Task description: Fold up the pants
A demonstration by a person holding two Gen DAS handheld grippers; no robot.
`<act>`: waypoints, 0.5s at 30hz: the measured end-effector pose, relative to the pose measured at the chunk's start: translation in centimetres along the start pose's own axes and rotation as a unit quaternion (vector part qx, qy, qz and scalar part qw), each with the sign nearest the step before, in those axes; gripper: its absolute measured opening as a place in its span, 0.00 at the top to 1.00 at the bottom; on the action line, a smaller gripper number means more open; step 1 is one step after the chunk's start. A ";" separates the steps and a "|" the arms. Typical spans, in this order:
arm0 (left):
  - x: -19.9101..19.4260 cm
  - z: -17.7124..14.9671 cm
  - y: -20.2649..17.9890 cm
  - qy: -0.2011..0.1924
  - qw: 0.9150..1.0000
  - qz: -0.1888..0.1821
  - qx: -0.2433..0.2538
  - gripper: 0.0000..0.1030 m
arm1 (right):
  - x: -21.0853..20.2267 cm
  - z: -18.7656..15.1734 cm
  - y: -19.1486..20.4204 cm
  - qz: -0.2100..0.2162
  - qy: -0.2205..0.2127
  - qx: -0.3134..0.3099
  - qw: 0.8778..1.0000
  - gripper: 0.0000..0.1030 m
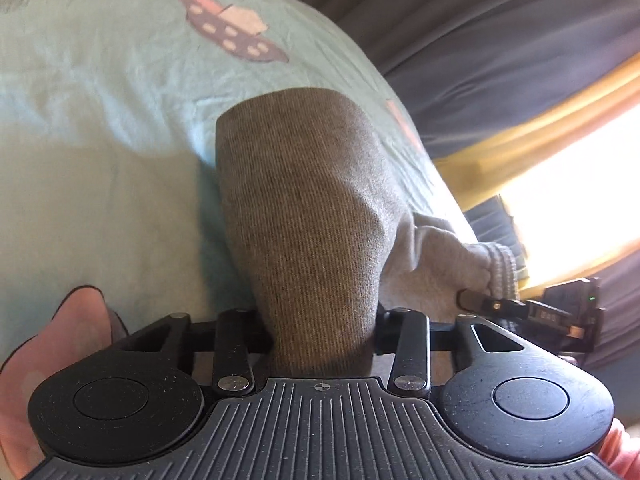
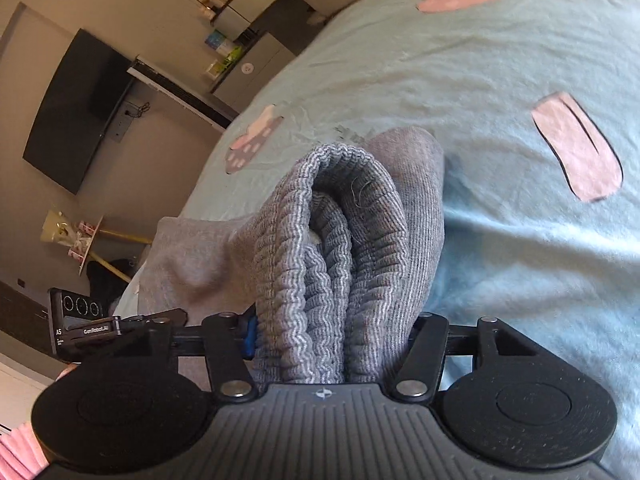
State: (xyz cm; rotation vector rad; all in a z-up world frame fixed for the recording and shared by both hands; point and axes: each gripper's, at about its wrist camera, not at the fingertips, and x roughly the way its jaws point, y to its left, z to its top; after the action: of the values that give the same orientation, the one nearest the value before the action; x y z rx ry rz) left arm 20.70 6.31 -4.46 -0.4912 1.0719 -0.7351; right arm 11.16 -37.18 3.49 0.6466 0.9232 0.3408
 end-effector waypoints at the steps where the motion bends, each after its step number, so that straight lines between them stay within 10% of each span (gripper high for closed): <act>1: -0.3 0.1 -0.4 -0.004 1.000 0.000 0.005 0.68 | -0.5 0.1 0.6 0.006 -0.005 -0.005 1.000 0.47; 15: -1.3 5.4 -3.3 -0.080 0.997 0.005 0.004 0.68 | -1.1 6.4 5.2 -0.004 -0.062 -0.054 0.997 0.48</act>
State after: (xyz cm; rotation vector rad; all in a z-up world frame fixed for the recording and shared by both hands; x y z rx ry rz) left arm 24.30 5.12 0.82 -0.5293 0.9209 -0.6798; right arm 15.79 -36.16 10.28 0.5580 0.7825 0.3364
